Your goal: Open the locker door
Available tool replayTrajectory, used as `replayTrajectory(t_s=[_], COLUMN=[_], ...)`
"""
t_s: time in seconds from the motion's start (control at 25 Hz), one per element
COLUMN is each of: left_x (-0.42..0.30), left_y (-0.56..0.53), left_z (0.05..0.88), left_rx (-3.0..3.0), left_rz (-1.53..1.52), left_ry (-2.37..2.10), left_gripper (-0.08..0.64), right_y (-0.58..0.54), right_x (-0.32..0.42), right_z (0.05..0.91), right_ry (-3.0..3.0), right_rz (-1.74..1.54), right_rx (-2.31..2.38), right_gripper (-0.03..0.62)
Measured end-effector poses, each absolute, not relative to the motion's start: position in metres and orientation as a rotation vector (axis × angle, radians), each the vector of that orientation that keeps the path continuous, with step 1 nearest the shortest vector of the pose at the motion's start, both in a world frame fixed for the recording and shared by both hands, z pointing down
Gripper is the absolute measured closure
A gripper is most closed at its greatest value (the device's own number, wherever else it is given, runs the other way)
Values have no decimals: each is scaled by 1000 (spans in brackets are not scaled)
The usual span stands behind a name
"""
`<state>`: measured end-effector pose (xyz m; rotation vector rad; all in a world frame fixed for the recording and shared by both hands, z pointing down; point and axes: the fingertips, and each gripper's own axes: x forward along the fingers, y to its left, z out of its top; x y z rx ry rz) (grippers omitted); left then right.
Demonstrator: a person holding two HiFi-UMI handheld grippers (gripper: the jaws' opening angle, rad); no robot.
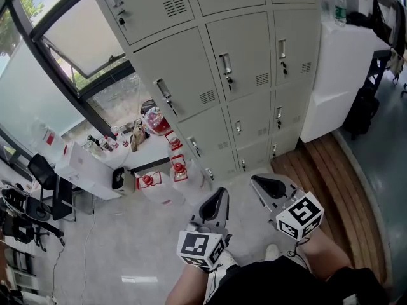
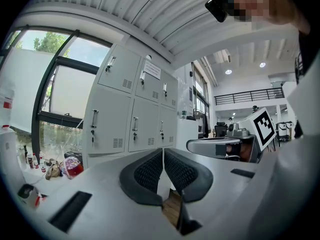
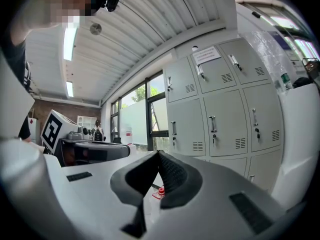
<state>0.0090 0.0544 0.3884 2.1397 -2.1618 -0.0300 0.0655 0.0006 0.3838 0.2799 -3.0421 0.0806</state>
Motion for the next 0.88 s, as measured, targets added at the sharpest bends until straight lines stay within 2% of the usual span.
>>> replayTrajectory(t_s=[0.88], left_x=[-135], left_y=[121], left_z=[392], left_rx=[2228], left_rz=[-34], left_ry=[-2094], left_gripper=[537], right_y=[49], right_x=[-73], right_z=[371], right_ry=[-3041], right_rz=[49], right_rx=[453], right_gripper=[538])
